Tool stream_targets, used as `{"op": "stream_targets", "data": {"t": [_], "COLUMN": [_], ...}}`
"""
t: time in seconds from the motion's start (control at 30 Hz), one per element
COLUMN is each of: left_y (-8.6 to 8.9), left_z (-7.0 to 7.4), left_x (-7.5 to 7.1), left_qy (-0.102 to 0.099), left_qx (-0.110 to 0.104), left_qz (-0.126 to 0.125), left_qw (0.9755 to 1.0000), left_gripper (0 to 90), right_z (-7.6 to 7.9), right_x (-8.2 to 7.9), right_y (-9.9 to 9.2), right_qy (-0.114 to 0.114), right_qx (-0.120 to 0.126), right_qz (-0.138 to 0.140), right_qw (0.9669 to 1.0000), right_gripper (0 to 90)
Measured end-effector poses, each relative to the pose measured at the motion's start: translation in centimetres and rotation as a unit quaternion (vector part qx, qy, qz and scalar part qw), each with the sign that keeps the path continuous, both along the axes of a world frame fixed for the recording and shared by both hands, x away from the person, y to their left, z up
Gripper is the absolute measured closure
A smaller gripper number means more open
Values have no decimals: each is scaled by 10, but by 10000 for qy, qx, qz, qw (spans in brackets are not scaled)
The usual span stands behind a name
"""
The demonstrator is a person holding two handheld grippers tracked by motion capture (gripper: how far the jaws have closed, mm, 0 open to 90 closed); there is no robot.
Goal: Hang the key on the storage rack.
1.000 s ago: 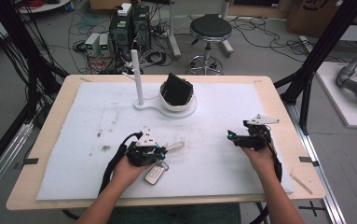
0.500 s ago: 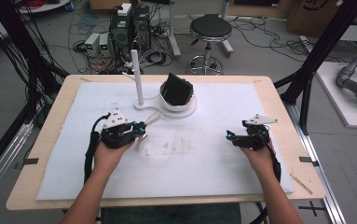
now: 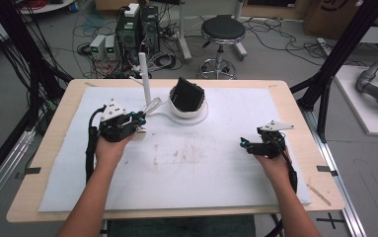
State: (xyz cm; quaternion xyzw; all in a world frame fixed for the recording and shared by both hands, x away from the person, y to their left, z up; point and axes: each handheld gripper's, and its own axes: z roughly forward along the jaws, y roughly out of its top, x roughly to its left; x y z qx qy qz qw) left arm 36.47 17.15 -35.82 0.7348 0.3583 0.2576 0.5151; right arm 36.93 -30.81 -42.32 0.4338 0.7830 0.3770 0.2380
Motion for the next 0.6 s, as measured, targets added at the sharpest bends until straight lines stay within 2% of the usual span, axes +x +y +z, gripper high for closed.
{"op": "stream_targets", "data": {"t": [0.1,0.13,0.2,0.47,0.6], "left_y": [0,0,0,4,10], "left_z": [10,18,22,52,63], "left_x": [4,6,7,19,26], "left_qy": [-76,-166,-216,-460,-524], "left_qx": [41,65,60,254,233], "left_qz": [65,82,111,279,436], "left_qw": [9999,9998,9997,9982,9974], "left_gripper": [812,812,812,812,812], "right_z": [0,0,0,0,0], "right_x": [0,0,0,0,-1], "right_y": [0,0,0,0,0], "right_qy": [0,-9,-28,-3,2], "right_qx": [4,1,-24,-36,-43], "right_qz": [6,12,29,24,25], "right_qw": [10000,10000,10000,10000,10000], "right_gripper": [199,199,199,199,199]}}
